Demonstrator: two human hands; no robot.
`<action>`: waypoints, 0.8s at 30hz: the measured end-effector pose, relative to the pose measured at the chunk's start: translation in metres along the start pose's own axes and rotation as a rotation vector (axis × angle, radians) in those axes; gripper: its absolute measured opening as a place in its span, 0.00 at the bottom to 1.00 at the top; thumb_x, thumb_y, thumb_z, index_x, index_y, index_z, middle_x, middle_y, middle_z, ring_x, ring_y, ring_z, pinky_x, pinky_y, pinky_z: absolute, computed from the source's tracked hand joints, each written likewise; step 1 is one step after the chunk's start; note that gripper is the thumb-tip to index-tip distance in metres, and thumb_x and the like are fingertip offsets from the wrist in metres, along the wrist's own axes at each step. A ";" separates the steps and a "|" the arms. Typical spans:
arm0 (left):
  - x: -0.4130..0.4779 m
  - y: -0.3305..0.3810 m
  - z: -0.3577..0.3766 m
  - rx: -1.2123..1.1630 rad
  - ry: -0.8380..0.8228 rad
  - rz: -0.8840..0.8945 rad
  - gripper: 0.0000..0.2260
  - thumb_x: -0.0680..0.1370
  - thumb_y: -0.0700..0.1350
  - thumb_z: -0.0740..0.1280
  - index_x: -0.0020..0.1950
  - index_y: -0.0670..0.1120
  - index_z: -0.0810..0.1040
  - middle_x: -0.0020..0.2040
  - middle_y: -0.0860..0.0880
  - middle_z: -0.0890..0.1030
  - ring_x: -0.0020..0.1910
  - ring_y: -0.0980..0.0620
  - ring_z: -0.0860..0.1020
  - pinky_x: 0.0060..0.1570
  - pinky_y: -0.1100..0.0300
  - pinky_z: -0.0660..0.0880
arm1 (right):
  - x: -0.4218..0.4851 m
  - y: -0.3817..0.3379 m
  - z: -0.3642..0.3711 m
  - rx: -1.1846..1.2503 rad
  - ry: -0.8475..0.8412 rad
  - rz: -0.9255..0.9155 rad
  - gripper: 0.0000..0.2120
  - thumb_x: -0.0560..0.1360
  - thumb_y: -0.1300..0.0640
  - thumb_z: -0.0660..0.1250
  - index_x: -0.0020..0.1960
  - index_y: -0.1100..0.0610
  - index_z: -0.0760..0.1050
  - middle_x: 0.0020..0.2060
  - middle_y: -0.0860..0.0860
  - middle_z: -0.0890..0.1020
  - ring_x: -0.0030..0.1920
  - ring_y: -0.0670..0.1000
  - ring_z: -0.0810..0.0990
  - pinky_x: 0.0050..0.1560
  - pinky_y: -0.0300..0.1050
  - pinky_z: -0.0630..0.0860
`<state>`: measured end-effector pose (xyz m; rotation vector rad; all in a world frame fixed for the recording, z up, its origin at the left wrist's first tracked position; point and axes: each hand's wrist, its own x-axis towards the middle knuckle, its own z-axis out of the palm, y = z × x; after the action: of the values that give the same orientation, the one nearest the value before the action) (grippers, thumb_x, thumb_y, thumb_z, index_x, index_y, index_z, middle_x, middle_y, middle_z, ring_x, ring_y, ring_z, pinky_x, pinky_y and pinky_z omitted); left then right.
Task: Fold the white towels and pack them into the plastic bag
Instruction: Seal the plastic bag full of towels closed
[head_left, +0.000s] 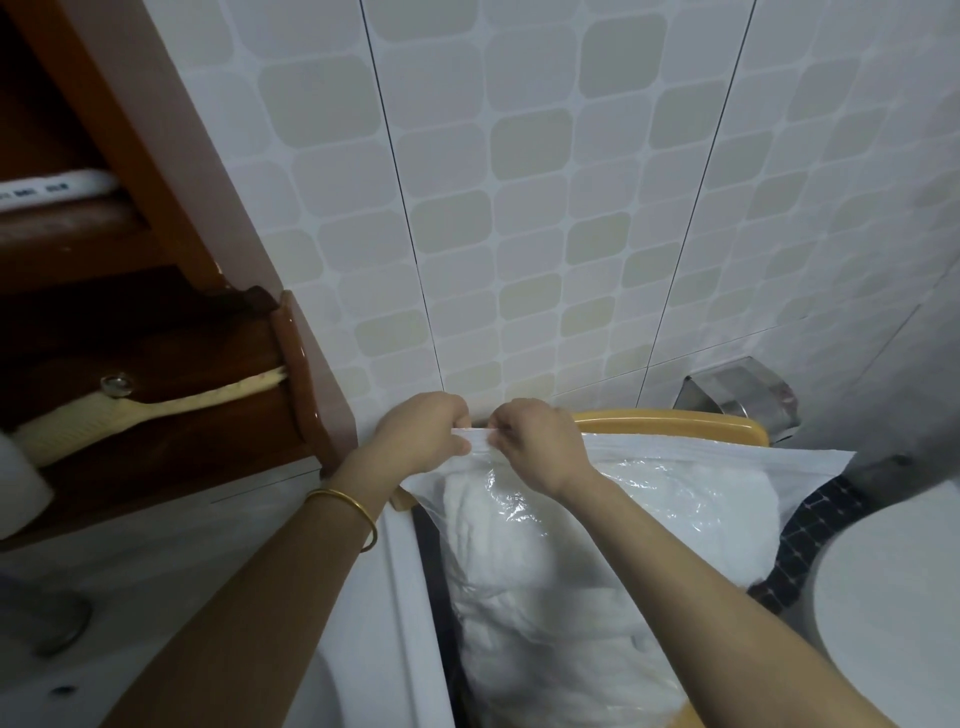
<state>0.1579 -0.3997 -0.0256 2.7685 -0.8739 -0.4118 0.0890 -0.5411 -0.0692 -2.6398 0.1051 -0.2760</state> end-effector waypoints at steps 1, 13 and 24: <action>0.000 0.001 0.001 -0.003 0.006 -0.002 0.04 0.75 0.44 0.68 0.48 0.47 0.76 0.51 0.48 0.79 0.51 0.48 0.76 0.53 0.51 0.74 | -0.001 0.000 0.001 -0.007 0.012 -0.001 0.07 0.77 0.55 0.62 0.50 0.54 0.77 0.47 0.50 0.80 0.52 0.54 0.76 0.47 0.46 0.65; -0.003 0.003 0.006 -0.011 0.121 -0.014 0.04 0.75 0.45 0.68 0.41 0.50 0.74 0.42 0.52 0.76 0.43 0.49 0.75 0.42 0.57 0.70 | 0.006 -0.004 -0.003 0.104 -0.091 0.009 0.07 0.76 0.51 0.66 0.47 0.54 0.78 0.43 0.46 0.77 0.48 0.52 0.77 0.48 0.48 0.71; -0.004 -0.003 0.004 -0.087 0.087 -0.020 0.03 0.74 0.42 0.69 0.47 0.46 0.78 0.49 0.49 0.79 0.50 0.48 0.77 0.53 0.51 0.74 | 0.005 -0.006 -0.001 0.087 -0.070 0.023 0.06 0.75 0.55 0.64 0.49 0.53 0.78 0.47 0.48 0.80 0.51 0.53 0.77 0.50 0.48 0.70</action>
<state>0.1555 -0.3952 -0.0294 2.6955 -0.7899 -0.3222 0.0936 -0.5366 -0.0646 -2.5571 0.0986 -0.1762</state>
